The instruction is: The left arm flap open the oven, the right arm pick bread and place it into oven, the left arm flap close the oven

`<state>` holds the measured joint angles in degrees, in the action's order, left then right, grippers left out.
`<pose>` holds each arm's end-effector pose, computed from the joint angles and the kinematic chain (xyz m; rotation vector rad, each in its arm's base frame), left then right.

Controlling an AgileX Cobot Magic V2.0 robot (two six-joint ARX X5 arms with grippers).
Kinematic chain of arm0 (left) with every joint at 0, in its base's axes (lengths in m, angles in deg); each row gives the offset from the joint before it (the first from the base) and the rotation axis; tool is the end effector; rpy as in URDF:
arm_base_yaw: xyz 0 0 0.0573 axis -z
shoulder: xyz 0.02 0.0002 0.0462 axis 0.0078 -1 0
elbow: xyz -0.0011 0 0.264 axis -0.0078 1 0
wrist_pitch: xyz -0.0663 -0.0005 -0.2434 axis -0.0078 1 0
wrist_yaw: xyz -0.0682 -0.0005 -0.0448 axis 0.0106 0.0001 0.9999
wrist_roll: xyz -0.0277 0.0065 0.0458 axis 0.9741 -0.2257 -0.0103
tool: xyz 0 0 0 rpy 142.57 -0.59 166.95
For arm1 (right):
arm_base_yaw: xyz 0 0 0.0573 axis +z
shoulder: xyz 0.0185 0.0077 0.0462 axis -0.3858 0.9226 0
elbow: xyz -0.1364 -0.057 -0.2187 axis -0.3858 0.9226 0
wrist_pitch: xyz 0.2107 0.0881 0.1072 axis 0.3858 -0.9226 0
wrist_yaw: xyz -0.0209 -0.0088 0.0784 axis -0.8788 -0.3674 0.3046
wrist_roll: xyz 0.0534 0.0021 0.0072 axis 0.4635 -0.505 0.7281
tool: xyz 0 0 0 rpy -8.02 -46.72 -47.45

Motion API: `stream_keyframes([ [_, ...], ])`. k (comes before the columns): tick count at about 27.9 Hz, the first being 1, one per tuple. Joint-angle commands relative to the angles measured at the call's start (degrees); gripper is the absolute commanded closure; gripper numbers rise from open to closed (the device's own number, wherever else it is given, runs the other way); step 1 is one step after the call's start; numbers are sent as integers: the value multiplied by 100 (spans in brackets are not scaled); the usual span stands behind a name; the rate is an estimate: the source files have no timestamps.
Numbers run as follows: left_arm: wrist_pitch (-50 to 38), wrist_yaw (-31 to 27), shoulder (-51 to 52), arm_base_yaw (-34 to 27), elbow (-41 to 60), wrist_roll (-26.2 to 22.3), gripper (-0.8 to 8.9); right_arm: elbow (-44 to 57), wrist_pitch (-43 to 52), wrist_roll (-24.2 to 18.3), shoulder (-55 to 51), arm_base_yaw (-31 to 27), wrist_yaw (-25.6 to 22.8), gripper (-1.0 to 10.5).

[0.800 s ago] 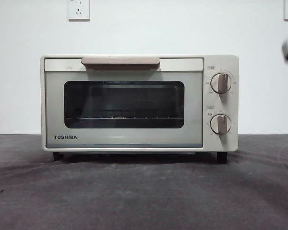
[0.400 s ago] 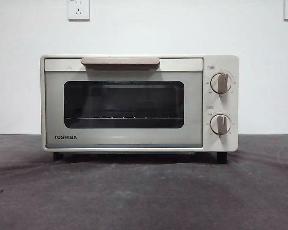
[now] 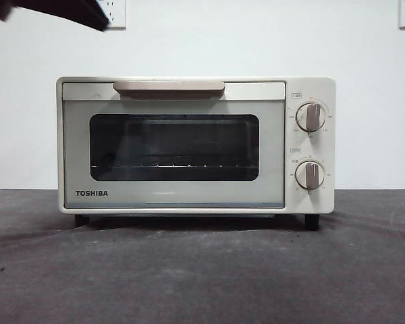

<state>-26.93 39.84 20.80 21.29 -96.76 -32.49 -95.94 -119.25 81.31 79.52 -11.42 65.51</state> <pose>0.2266 -0.0999 0.3486 -0.1119 0.6822 -0.7664 0.0444 0.0214 0.3287 0.2256 0.5904 0.5777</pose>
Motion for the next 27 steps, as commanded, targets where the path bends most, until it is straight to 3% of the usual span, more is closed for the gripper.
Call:
stream_keyframes([
  [1,94,-177,-514,173,-568,-595,798,-92,96,107,-120,24,13,919],
  [9,188,-455,-1578,533,-1451,-984,798,-92,105,197,-201,24,15,919],
  [27,334,-754,-2140,741,-1482,-1200,797,-92,190,219,-201,24,13,920],
])
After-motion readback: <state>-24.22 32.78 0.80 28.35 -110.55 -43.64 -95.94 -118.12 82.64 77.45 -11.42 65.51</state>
